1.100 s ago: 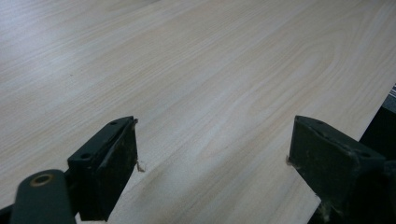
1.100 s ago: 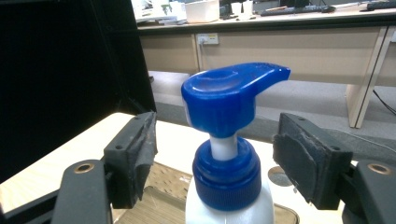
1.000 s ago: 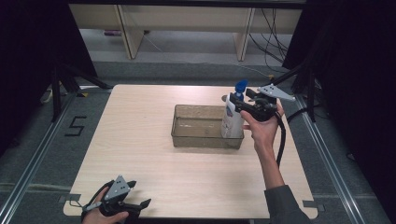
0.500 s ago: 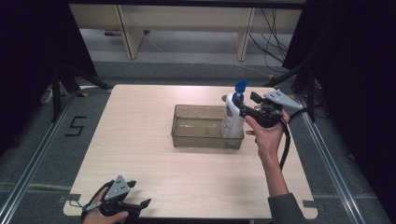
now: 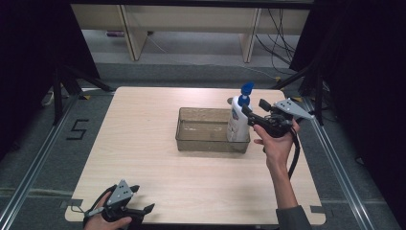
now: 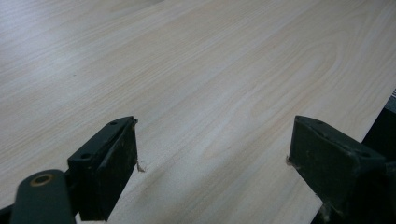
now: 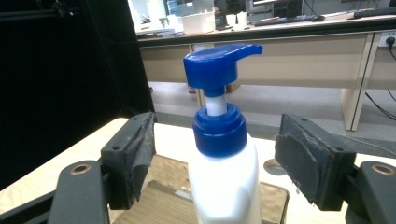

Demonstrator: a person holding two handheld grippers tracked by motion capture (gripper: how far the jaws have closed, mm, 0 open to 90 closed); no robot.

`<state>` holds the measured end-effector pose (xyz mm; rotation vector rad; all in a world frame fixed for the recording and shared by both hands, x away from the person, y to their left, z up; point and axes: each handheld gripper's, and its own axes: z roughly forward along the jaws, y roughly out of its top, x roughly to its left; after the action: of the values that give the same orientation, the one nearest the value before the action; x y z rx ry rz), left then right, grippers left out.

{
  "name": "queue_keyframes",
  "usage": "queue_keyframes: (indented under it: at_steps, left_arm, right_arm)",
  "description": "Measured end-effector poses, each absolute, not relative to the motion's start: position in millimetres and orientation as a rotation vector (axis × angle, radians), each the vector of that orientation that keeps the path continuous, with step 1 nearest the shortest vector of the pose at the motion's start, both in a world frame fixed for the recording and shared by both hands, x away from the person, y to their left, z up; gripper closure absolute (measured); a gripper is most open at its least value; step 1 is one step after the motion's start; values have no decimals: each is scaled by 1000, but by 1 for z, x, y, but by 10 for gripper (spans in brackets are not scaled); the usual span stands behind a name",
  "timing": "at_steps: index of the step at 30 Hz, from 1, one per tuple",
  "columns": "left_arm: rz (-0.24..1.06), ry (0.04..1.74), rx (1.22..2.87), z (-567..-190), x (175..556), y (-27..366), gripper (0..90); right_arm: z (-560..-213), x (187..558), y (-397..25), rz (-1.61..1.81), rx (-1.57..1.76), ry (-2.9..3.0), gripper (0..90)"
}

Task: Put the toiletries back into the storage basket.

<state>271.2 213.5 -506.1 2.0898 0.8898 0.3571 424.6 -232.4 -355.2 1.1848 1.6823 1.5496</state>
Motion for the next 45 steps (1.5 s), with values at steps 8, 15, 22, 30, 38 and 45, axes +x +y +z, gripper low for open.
queue_keyframes:
  at_steps: [8,15,22,30,38,45]
  left_arm:
    - [350,900,2052,-507,270,212,149]
    - [352,890,2069,-506,271,212,149]
    - [348,897,2050,-506,270,212,149]
    - [343,898,2044,-505,270,212,149]
    - [362,896,2059,-505,270,213,149]
    - [358,889,2065,-505,270,214,149]
  right_arm:
    - [-356,421,-236,1564,1184,1694,284]
    - [-360,417,-236,1539,1183,1708,283]
    - [-362,415,-236,1523,1183,1708,278]
    - [-364,409,-239,1528,1203,1710,274]
    - [-367,402,-240,1517,1217,1728,271]
    - [-370,397,-239,1508,1205,1746,258]
